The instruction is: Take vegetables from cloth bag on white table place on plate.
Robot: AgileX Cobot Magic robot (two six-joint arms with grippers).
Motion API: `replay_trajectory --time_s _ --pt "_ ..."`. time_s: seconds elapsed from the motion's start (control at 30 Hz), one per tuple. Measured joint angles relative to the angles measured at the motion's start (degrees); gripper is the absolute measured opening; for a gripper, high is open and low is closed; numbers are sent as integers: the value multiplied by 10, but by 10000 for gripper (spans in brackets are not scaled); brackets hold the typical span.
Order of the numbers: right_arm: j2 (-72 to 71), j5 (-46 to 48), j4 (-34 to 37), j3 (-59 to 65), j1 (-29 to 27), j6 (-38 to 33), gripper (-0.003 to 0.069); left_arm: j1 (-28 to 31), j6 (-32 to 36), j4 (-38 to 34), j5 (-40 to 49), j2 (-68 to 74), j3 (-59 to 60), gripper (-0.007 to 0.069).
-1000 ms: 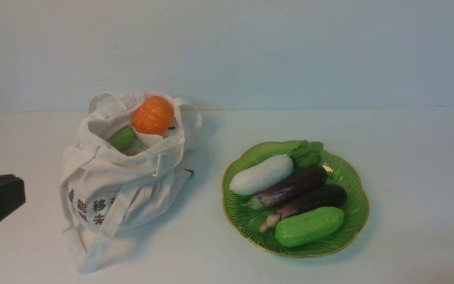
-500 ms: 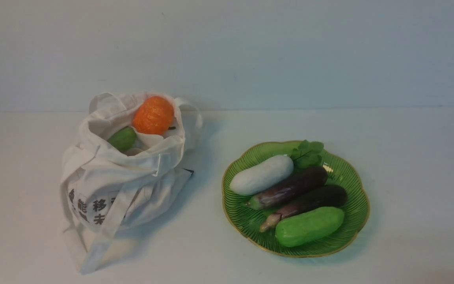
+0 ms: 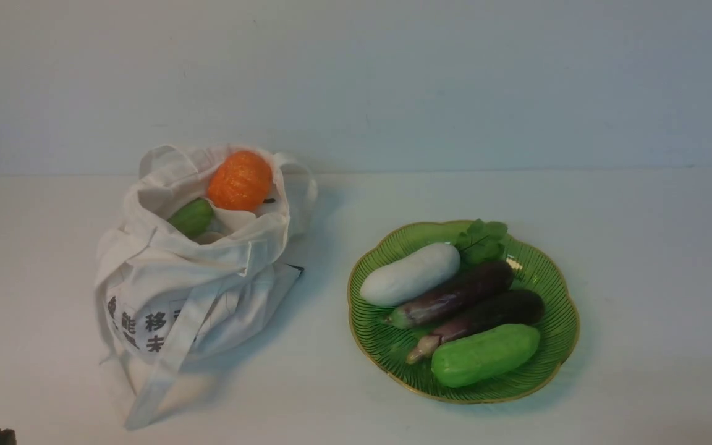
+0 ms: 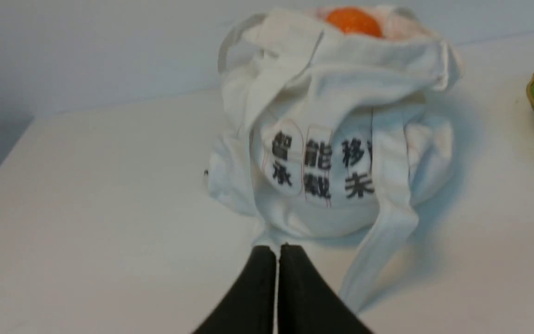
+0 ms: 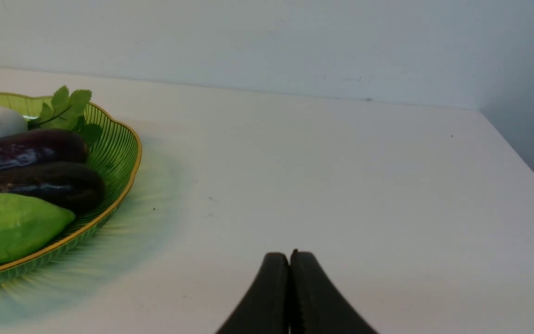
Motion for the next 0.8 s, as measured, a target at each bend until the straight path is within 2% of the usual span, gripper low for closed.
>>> replay_trajectory --time_s 0.8 --pt "0 0 0 0 0 0 -15 0 0 0 19 0 1 -5"
